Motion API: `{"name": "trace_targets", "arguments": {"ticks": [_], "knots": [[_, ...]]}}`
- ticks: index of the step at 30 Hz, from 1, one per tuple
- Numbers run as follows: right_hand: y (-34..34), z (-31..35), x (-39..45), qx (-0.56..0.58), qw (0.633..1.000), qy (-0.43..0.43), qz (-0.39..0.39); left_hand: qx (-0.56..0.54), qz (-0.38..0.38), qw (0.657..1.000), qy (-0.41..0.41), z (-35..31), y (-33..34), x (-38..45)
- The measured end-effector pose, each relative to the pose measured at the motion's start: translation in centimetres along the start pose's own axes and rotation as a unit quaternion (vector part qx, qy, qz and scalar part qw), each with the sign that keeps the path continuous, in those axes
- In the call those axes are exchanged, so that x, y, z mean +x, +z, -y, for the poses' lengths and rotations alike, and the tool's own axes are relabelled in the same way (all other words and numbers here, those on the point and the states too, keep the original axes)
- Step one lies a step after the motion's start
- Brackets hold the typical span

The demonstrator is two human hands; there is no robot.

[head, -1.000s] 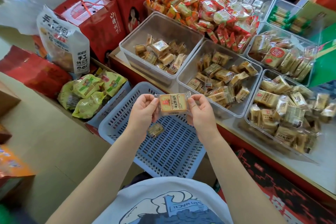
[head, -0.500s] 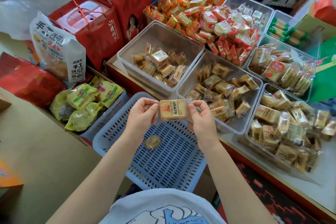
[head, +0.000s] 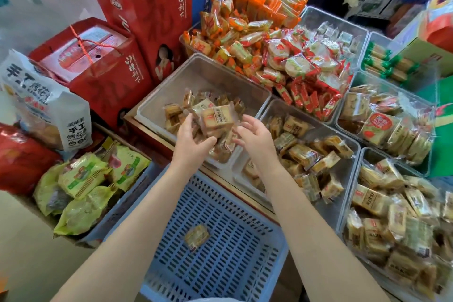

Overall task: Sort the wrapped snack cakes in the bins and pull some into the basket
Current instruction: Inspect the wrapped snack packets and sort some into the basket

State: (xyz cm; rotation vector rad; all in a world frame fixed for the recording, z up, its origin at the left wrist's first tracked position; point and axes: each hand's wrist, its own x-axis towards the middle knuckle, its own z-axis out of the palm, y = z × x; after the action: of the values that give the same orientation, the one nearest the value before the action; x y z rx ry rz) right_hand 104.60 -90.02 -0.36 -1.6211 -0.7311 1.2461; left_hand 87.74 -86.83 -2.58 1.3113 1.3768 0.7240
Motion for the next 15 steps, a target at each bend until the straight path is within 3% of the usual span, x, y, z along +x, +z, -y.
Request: {"name": "trace_targets", "arguments": {"ticks": [2, 5, 9, 13, 15], "knots": [[-1.0, -0.2, 1.1, -0.018, 1.000, 0.013, -0.006, 0.136, -0.010, 0.990, 0.044, 0.6, 1.1, 0.9], [-4.6, -1.7, 1.9, -0.059, 0.997, 0.020, -0.035, 0.237, 0.024, 0.961, 0.142, 1.7, 4.1, 0.8], [-10.6, -4.7, 1.8, -0.149, 0.986, 0.041, -0.062, 0.382, 0.118, 0.880, 0.255, 3.7, 8.6, 0.0], [-14.5, -6.6, 1.0, -0.274, 0.953, 0.106, 0.071, 0.476, 0.169, 0.808, 0.302, 6.1, 11.4, -2.6], [-15.6, -7.7, 0.4, -0.326, 0.926, 0.141, 0.125, 0.503, 0.176, 0.794, 0.293, 6.9, 12.5, -3.5]]}}
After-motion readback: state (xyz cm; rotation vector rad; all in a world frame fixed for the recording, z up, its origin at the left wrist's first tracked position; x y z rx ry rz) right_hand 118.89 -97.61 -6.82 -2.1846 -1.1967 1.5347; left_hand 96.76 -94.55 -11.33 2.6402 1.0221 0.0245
